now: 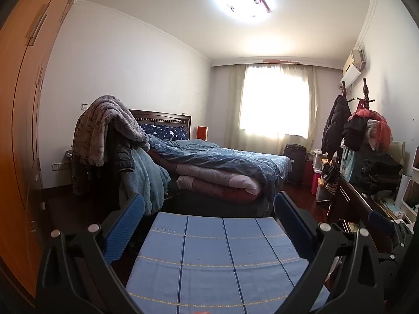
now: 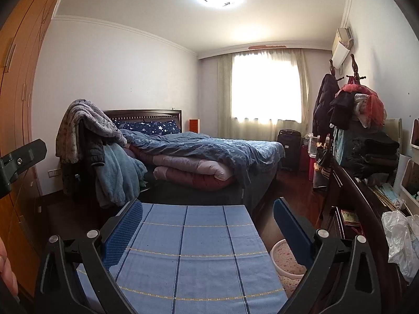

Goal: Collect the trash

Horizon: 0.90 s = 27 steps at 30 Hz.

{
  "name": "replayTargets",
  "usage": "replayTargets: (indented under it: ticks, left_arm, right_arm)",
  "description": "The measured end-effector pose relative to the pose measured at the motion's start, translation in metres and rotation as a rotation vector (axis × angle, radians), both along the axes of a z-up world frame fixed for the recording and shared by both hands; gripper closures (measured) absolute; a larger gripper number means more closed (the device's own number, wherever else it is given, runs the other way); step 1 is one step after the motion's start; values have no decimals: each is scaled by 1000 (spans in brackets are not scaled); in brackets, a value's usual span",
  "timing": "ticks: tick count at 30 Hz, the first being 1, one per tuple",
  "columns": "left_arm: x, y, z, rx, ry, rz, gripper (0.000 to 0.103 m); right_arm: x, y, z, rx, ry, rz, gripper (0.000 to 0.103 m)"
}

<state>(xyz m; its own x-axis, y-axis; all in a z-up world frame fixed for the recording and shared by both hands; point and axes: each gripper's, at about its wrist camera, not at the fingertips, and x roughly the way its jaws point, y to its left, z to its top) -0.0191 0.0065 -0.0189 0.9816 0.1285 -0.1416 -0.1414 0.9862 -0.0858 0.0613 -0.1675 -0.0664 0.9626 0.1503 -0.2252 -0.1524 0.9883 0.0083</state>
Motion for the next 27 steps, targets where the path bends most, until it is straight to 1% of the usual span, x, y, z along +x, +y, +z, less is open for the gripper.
replayTargets:
  ticks: [6, 12, 27]
  left_arm:
    - [4, 1, -2, -10, 12, -41, 3]
    - [9, -2, -4, 6, 3, -75, 3]
    - [14, -1, -8, 26, 6, -64, 3]
  right_arm:
    - [2, -1, 0, -1, 9, 0, 4]
    - [6, 0, -2, -2, 15, -8, 4]
    - [12, 1, 2, -32, -13, -67, 4]
